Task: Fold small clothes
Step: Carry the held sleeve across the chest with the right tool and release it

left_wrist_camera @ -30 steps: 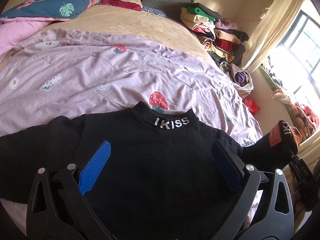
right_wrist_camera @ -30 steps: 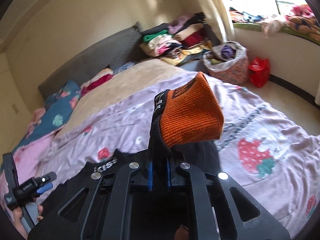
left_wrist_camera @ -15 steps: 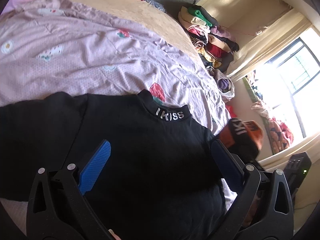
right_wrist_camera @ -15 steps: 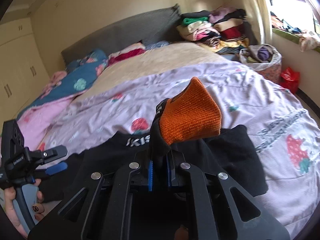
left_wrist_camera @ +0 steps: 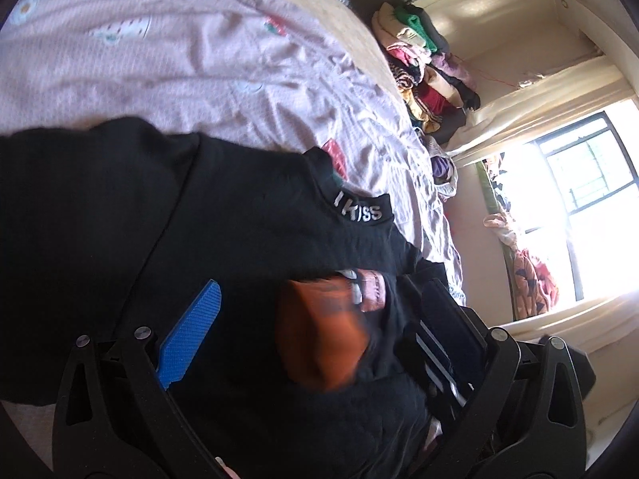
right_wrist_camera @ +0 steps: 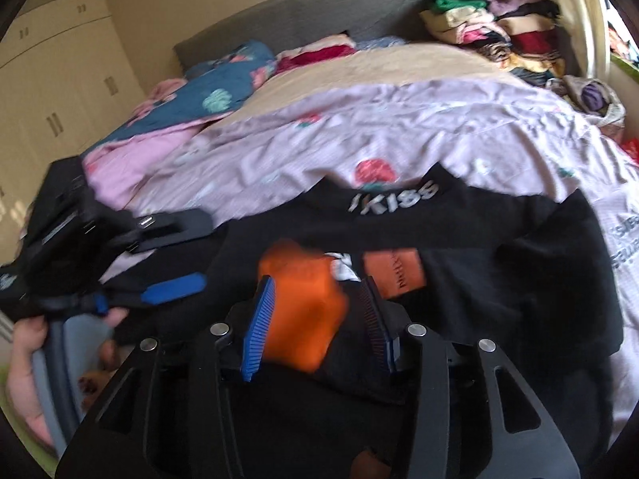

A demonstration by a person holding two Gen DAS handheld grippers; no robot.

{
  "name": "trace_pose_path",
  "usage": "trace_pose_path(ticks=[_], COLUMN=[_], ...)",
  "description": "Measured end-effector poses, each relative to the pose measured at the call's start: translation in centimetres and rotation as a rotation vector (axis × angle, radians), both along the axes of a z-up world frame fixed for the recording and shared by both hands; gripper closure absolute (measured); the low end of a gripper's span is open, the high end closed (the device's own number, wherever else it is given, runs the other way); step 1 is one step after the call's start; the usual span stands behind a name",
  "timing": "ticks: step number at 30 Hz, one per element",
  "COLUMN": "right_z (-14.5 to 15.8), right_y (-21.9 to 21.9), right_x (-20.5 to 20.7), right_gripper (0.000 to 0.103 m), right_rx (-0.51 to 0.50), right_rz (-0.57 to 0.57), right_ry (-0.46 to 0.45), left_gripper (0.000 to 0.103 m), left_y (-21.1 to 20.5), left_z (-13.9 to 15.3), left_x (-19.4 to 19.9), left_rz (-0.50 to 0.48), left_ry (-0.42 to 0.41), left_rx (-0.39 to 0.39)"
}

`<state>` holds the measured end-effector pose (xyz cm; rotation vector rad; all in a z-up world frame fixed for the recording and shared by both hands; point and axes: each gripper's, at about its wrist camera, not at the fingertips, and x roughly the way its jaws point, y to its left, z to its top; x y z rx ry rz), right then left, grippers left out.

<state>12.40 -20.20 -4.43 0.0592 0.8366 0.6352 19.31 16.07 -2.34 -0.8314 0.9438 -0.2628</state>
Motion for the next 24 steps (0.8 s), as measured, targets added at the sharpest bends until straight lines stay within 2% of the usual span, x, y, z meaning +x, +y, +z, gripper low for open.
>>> trace_pose_path(ticks=[3, 7, 9, 13, 14, 17, 19, 20, 24], right_z=[0.2, 0.4, 0.6, 1.1, 1.2, 1.5, 1.5, 1.6, 1.7], right_y=[-1.4, -5.1, -7.0, -10.9, -11.7, -13.6, -14.7, -15.4, -16.8], right_x=[-0.6, -0.8, -0.9, -0.8, -0.8, -1.0, -1.0, -1.0, -0.8], right_gripper=[0.052, 0.052, 0.052, 0.052, 0.052, 0.052, 0.052, 0.052, 0.052], right_rx=[0.013, 0.027, 0.036, 0.068, 0.071, 0.077, 0.089, 0.096, 0.100], right_rz=[-0.012, -0.100, -0.149, -0.238, -0.253, -0.296, -0.323, -0.338, -0.378], right_ry=[0.006, 0.020, 0.015, 0.014, 0.013, 0.002, 0.004, 0.005, 0.002], left_gripper=[0.008, 0.012, 0.032, 0.039, 0.045, 0.083, 0.090, 0.096, 0.099], left_y=[-0.6, -2.5, -3.7, -6.6, -7.0, -7.5, -7.6, -7.6, -7.3], left_z=[-0.7, -1.0, -1.1, -1.6, -1.9, -2.3, -2.1, -1.8, 1.6], left_x=[0.2, 0.3, 0.3, 0.7, 0.9, 1.4, 1.5, 1.4, 0.1], left_rz=[-0.013, -0.045, -0.069, -0.101, -0.096, -0.072, -0.077, -0.084, -0.101], left_ry=[0.022, 0.020, 0.012, 0.032, 0.042, 0.042, 0.021, 0.002, -0.112], left_rx=[0.033, 0.075, 0.068, 0.173, 0.201, 0.255, 0.253, 0.243, 0.237])
